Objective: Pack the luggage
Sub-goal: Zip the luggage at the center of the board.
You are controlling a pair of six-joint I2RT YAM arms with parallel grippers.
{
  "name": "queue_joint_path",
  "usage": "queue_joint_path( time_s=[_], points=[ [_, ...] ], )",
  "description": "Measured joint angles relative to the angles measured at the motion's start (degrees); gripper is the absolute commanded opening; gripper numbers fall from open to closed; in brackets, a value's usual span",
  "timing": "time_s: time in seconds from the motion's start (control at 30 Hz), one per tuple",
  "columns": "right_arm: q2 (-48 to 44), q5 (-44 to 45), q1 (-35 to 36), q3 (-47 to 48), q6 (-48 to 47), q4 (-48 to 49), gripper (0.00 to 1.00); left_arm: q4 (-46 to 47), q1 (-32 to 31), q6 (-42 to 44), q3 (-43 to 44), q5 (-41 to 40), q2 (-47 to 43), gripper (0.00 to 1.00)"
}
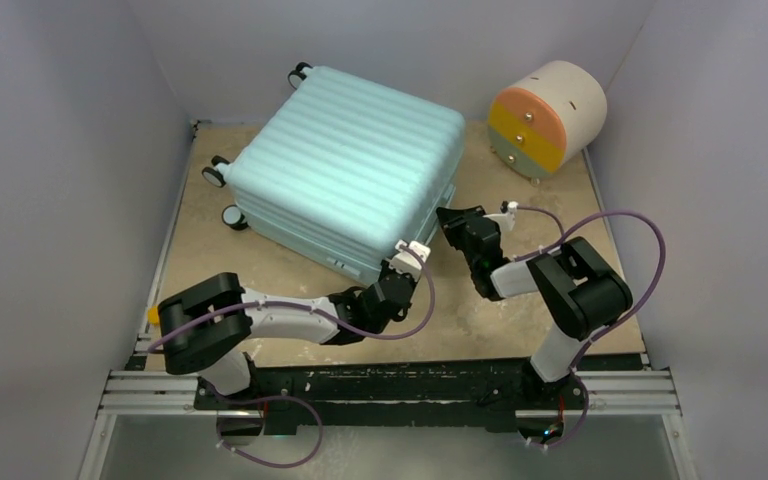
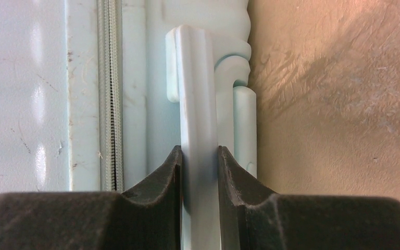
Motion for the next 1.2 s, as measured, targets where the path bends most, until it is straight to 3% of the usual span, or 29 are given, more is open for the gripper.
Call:
queue_joint_path(
  time_s=[0.27, 0.5, 0.7, 0.87, 0.9, 0.93, 1.07, 1.2],
  points=[
    [-2.01, -0.02, -0.04, -0.52, -0.44, -2.32, 0.00, -2.54, -0.28, -1.07, 0.96, 0.81, -0.68, 0.00],
    [-4.57, 1.27, 2.23, -0.50, -0.02, -6.19, 0.00, -12.33, -1.09, -6.75, 1.01, 2.67, -5.53, 0.00],
    [-4.50, 3.15, 2.73, -0.13, 0.28, -6.73, 0.00, -20.17, -1.70, -11.67, 6.56, 0.37, -3.19, 0.00],
    [-5.03, 4.74, 2.82, -0.20, -1.75, -7.48, 0.00, -21.59, -2.47, -11.78, 10.27, 2.32, -0.81, 0.49],
    [-5.73, 4.07, 3.13, -0.68, -2.38, -7.54, 0.02, -20.22, -2.38, -11.65, 10.58, 6.32, -0.68, 0.62],
    [-6.82, 3.15, 3.65, -1.36, -2.86, -8.13, 0.10, -19.02, -2.62, -11.50, 10.86, 9.51, -0.59, 0.69],
    [-13.57, -1.64, 7.80, -5.18, -4.96, -12.74, 0.43, -18.05, -3.82, -11.56, 10.91, 17.00, -2.93, 0.77],
    [-22.23, -7.69, 10.97, -6.99, -9.11, -21.62, 0.62, -20.33, -3.93, -11.78, 10.91, 19.93, -8.76, 0.80]
  ],
)
